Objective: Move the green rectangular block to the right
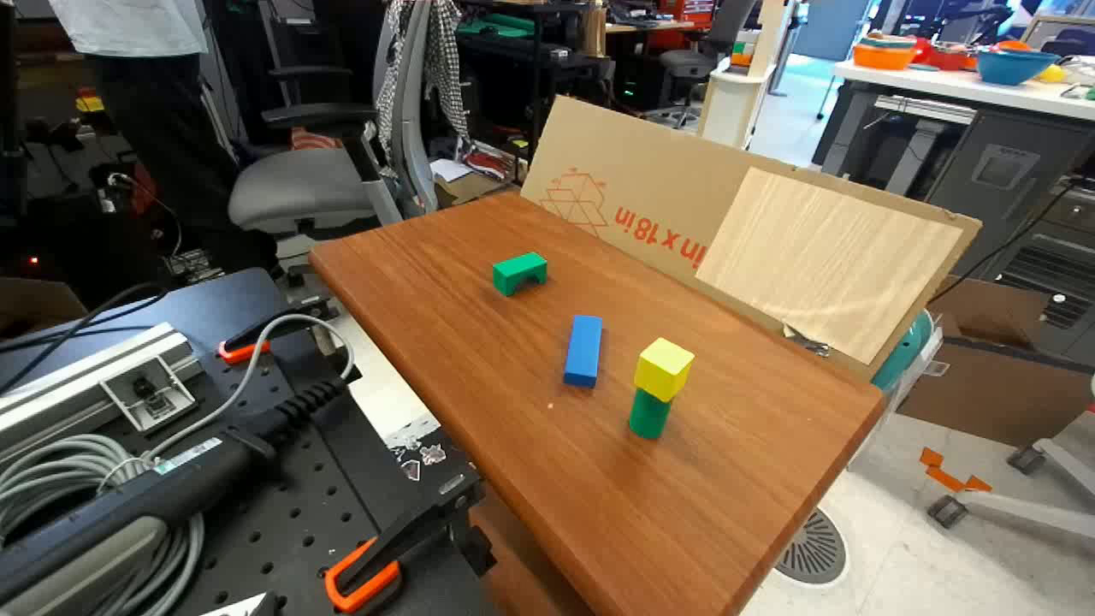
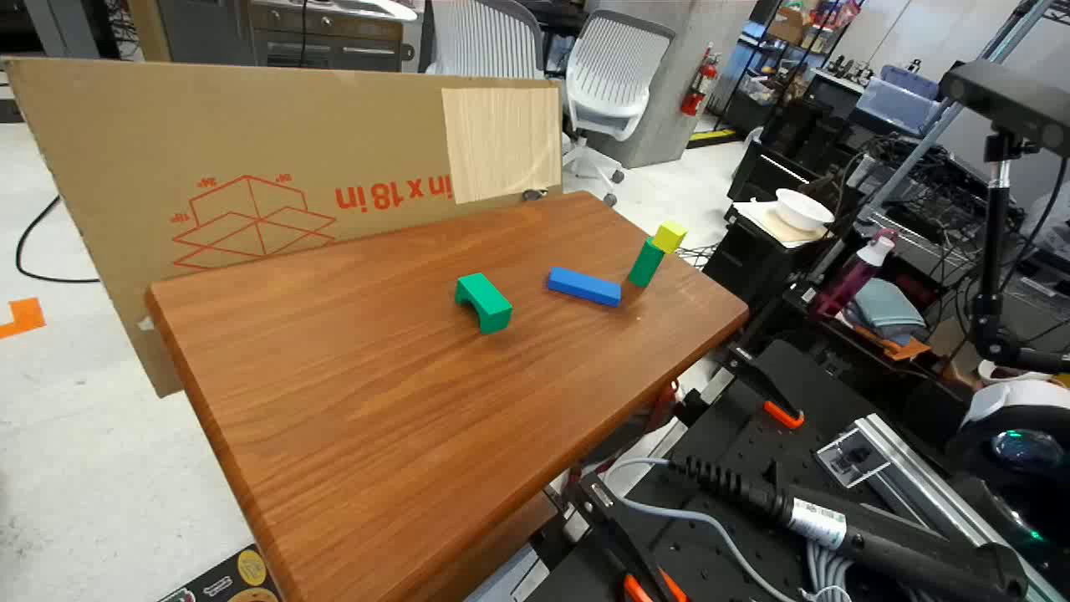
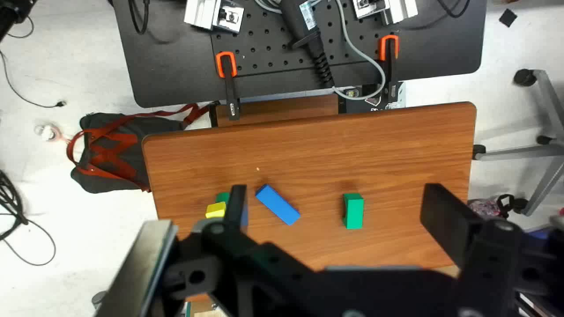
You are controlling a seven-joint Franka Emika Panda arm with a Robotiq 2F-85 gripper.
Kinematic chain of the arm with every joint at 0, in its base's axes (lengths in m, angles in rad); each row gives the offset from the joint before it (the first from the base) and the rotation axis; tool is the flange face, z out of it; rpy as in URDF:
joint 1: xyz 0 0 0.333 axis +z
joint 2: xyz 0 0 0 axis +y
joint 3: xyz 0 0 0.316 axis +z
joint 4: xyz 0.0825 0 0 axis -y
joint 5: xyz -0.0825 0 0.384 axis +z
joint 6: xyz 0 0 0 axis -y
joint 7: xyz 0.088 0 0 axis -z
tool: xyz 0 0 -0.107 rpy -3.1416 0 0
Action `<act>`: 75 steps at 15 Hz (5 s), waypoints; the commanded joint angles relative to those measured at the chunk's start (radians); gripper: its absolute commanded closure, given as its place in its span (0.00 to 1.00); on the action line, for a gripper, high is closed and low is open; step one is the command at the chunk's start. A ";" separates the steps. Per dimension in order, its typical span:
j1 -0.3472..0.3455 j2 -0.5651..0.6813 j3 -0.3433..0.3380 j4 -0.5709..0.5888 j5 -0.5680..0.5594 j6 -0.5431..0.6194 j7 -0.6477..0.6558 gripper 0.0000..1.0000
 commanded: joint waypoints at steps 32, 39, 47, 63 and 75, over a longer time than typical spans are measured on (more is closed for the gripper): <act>-0.013 0.268 0.003 -0.104 -0.024 0.240 -0.014 0.00; -0.011 0.601 0.029 -0.126 -0.109 0.706 -0.003 0.00; 0.022 0.873 0.093 0.021 -0.052 0.846 -0.007 0.00; 0.160 1.000 0.165 0.169 -0.098 0.847 0.185 0.00; 0.221 1.133 0.150 0.292 -0.076 0.810 0.336 0.00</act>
